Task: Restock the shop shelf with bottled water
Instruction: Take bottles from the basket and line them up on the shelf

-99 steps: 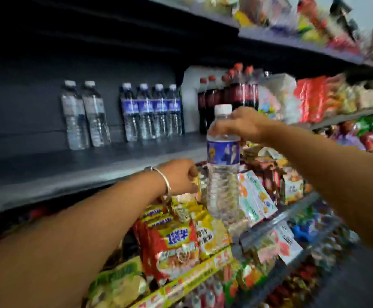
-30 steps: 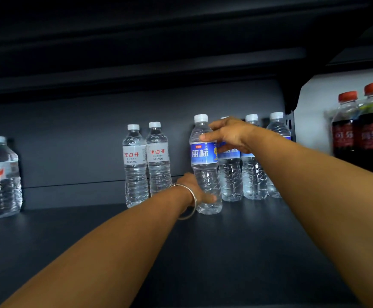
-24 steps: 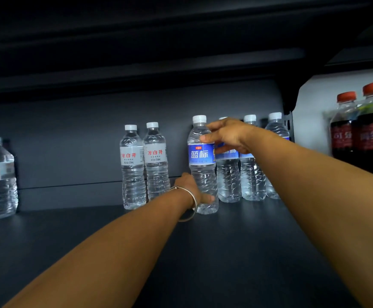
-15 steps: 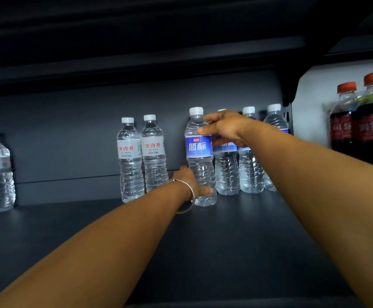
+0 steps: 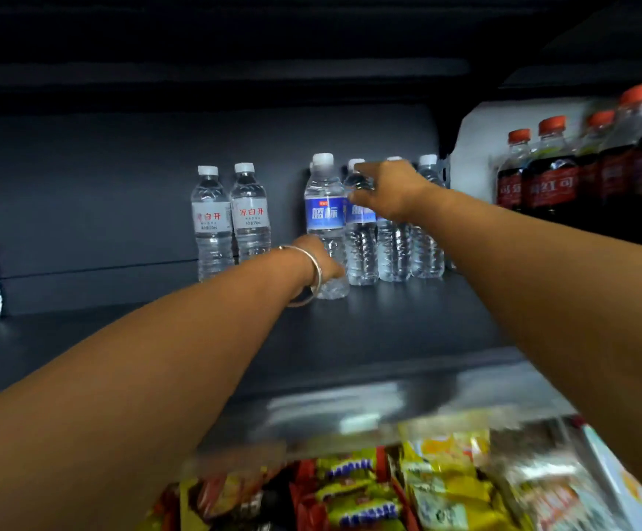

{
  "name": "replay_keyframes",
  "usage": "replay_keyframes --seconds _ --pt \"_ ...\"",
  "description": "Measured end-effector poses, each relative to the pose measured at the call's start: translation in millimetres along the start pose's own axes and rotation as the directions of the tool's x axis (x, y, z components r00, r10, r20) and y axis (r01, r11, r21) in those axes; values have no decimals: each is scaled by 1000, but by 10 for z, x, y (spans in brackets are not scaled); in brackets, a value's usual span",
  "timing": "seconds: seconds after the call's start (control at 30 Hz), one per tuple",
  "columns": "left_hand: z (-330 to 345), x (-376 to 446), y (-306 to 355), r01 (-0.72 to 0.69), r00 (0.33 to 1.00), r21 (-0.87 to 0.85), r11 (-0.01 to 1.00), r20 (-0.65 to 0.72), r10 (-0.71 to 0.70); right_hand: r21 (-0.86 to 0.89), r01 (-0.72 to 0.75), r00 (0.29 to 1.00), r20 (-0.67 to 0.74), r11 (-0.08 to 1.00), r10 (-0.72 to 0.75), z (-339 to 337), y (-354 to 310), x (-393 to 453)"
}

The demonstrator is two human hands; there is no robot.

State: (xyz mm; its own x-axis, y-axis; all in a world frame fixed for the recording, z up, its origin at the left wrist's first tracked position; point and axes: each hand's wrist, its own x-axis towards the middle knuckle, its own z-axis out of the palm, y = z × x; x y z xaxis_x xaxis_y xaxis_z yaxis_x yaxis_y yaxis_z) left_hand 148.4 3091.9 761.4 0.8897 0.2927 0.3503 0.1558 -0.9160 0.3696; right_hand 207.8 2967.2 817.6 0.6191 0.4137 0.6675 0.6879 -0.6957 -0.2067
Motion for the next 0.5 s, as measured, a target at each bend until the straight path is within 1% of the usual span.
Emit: replay_keyframes --seconds 0.1,0.2,0.27,0.33,0.43,0.5 --pt "-172 -342 102 -94 991 -43 995 -97 89 -138 -4 999 -54 990 -4 -245 -138 -466" --pt "-276 -843 222 -158 971 -94 983 -195 137 -229 -42 992 -124 973 14 -430 -246 -1045" --pt "-273 -1222 271 -250 941 -101 963 -261 217 -289 -66 986 -166 955 18 -502 -310 -1483" --pt "-171 -1620 273 -362 893 -109 926 -327 310 -341 -79 979 -201 937 10 -509 -382 -1940" --pt "155 -2205 196 -470 846 -138 872 -352 400 -359 -82 980 -201 930 8 -383 -466 -2626" --pt "438 -2556 112 -501 840 -150 852 -319 438 -348 -78 985 -170 934 20 -245 -483 -3046"
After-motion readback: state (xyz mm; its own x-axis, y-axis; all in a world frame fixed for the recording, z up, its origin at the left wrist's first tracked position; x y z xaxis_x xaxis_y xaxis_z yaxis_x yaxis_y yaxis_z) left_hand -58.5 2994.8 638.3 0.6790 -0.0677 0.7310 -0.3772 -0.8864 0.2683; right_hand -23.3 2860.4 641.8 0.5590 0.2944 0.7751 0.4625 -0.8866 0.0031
